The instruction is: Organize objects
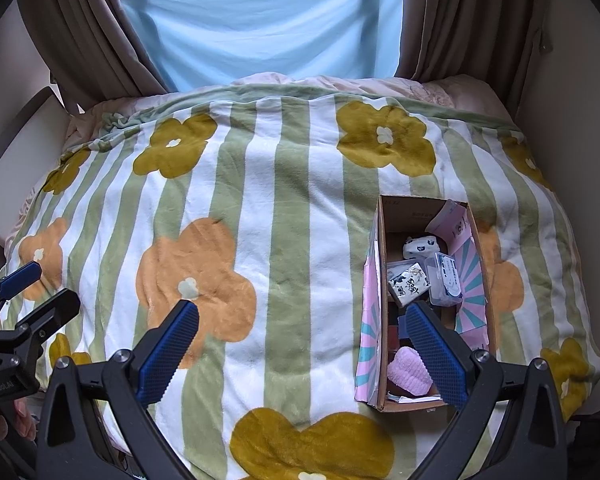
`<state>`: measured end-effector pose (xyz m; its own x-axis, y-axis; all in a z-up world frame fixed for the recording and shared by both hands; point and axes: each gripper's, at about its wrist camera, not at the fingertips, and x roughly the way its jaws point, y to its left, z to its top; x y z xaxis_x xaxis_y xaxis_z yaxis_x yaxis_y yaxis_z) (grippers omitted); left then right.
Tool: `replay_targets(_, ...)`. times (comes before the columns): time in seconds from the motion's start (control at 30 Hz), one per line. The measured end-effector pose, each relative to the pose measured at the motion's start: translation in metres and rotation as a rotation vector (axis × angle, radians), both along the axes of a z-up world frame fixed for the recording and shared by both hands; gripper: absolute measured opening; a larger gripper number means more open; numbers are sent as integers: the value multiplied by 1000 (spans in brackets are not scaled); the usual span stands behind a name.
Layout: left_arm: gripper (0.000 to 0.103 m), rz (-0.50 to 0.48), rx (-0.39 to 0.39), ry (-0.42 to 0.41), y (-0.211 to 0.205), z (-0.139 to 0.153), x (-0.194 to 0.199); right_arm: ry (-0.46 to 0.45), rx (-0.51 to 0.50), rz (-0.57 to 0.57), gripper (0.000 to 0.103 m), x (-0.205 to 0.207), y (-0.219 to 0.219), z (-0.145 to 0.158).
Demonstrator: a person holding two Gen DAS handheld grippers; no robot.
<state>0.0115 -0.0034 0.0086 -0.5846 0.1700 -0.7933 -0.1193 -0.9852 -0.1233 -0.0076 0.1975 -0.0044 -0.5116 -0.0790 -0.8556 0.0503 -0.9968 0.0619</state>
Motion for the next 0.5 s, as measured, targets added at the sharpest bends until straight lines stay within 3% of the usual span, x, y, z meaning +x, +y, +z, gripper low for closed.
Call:
replay_targets(0.2, 103, -25, 39, 1, 1, 2, -1, 0, 0, 1, 103, 0, 0, 0)
replay_targets(0.27, 103, 7, 59, -4, -2, 3, -2, -2, 0, -1, 103, -1, 0, 0)
replay_targets(0.5, 103, 54, 35, -26, -9, -3, -6, -6, -4, -8, 103, -3, 4, -1)
